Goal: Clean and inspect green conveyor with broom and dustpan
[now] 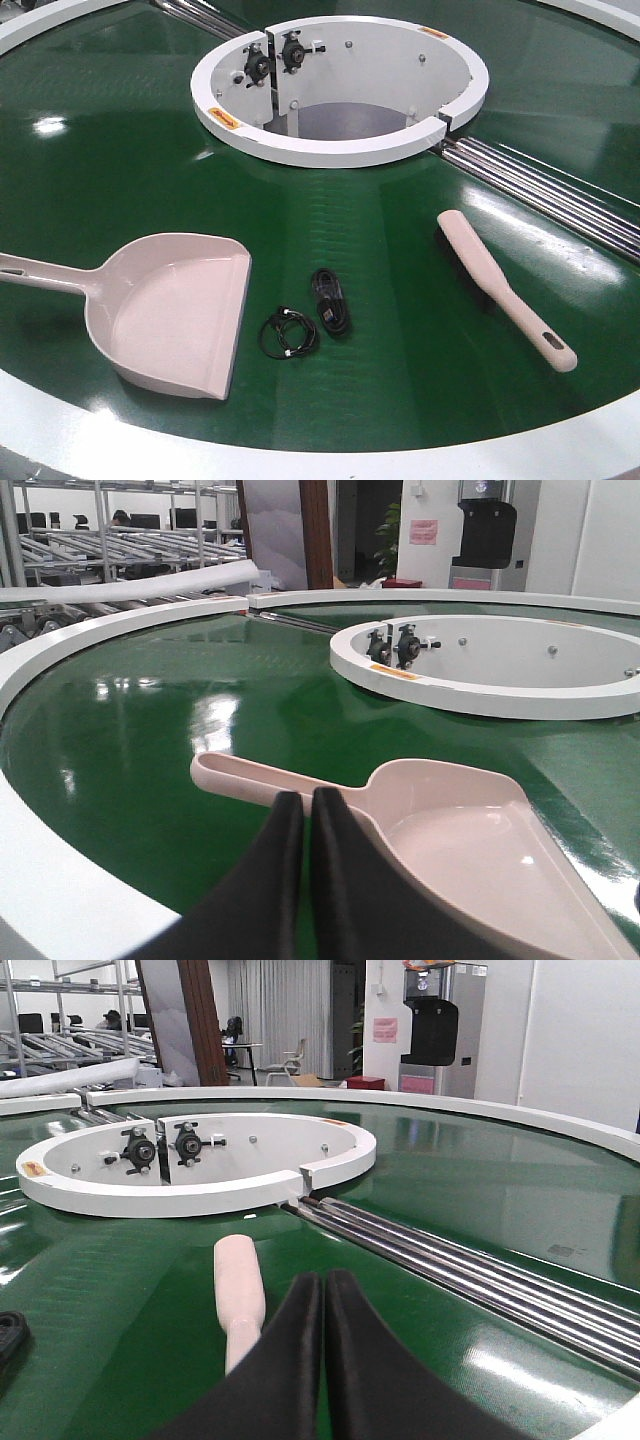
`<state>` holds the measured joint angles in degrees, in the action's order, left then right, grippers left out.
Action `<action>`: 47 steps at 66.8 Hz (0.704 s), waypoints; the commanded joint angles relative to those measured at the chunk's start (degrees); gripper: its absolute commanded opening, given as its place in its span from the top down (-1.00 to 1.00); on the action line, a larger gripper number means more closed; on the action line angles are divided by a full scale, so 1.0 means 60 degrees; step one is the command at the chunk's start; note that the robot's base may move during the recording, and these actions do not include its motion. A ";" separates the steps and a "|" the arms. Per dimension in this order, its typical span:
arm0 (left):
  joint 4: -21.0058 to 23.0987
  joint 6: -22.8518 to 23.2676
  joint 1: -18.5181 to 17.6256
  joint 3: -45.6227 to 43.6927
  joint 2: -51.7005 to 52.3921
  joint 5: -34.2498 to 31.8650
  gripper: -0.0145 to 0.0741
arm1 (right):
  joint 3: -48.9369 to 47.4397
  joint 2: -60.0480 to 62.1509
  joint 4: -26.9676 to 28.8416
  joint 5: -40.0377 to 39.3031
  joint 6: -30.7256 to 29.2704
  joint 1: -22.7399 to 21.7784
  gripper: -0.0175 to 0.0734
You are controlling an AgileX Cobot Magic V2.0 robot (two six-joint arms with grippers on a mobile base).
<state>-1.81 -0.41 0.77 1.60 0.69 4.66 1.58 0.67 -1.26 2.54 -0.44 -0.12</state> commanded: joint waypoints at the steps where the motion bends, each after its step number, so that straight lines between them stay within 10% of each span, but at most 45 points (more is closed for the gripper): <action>1: 0.0028 0.0068 0.0026 0.0090 0.0137 -0.0649 0.69 | 0.0036 0.0098 -0.0038 -0.0662 -0.0036 -0.0043 0.63; 47: 0.0028 0.0068 0.0026 0.0090 0.0137 -0.0649 0.69 | 0.0036 0.0098 -0.0038 -0.0662 -0.0036 -0.0043 0.63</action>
<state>-1.81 -0.41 0.77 1.60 0.69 4.66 1.58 0.67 -1.26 2.54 -0.44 -0.12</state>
